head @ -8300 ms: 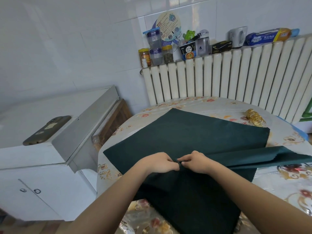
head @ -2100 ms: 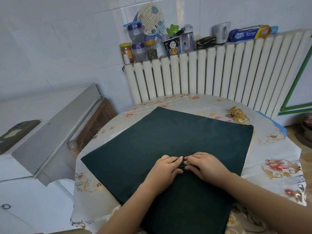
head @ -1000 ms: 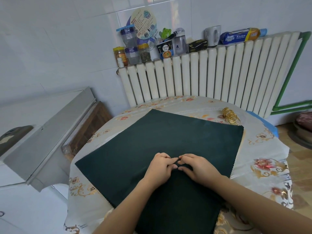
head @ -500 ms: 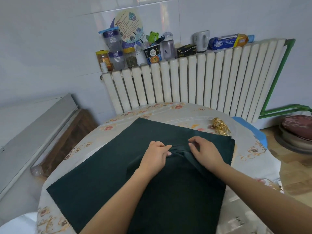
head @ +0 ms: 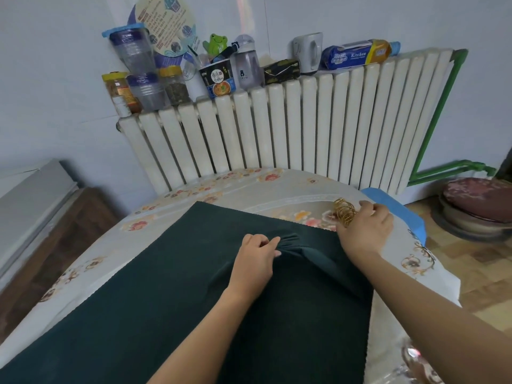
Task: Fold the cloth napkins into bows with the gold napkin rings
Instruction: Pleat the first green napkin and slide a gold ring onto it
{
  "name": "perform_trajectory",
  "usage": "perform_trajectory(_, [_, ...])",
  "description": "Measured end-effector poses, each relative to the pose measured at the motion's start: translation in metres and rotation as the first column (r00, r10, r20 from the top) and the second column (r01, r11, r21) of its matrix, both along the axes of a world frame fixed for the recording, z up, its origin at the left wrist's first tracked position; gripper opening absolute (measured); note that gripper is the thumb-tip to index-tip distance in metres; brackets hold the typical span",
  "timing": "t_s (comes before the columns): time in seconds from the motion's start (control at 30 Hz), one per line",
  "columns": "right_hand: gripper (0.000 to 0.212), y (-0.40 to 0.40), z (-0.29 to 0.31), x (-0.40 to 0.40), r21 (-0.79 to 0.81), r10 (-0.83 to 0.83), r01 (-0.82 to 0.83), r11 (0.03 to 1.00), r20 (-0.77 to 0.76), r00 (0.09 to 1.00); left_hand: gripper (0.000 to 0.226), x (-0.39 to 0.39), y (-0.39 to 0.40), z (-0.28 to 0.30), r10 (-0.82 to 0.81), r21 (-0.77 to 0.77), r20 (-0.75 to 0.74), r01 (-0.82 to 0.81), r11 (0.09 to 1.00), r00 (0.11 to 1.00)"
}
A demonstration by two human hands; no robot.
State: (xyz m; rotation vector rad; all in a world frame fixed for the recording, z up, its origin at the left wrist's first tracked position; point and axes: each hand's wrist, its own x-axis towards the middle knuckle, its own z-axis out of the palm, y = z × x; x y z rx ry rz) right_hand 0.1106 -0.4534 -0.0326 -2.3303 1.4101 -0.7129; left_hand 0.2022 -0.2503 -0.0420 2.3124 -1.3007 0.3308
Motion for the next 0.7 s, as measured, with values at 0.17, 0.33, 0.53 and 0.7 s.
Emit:
perform_trajectory(0.17, [0.059,-0.013,-0.01,-0.006,0.063,0.058,-0.051,0.997,-0.119,0.991,0.03,0.004,-0.012,-0.012,-0.011,-0.059,0.017,0.012,0.998,1.0])
perform_trajectory(0.33, [0.052,-0.017,-0.012,-0.015,0.054,0.117,-0.113,0.992,-0.093,0.989,0.03,0.002,-0.016,-0.011,-0.012,-0.069,0.026,0.013,0.998,1.0])
perform_trajectory(0.53, [0.048,-0.014,-0.005,-0.028,0.132,0.159,-0.163,0.978,0.039,0.986,0.03,-0.003,-0.006,-0.005,-0.006,-0.05,0.019,0.007,0.999,1.0])
perform_trajectory(0.7, [0.051,-0.001,0.008,-0.043,0.152,0.178,-0.199,0.968,0.145,0.973,0.031,-0.012,0.01,0.005,0.002,-0.051,0.037,0.0,0.999,0.999])
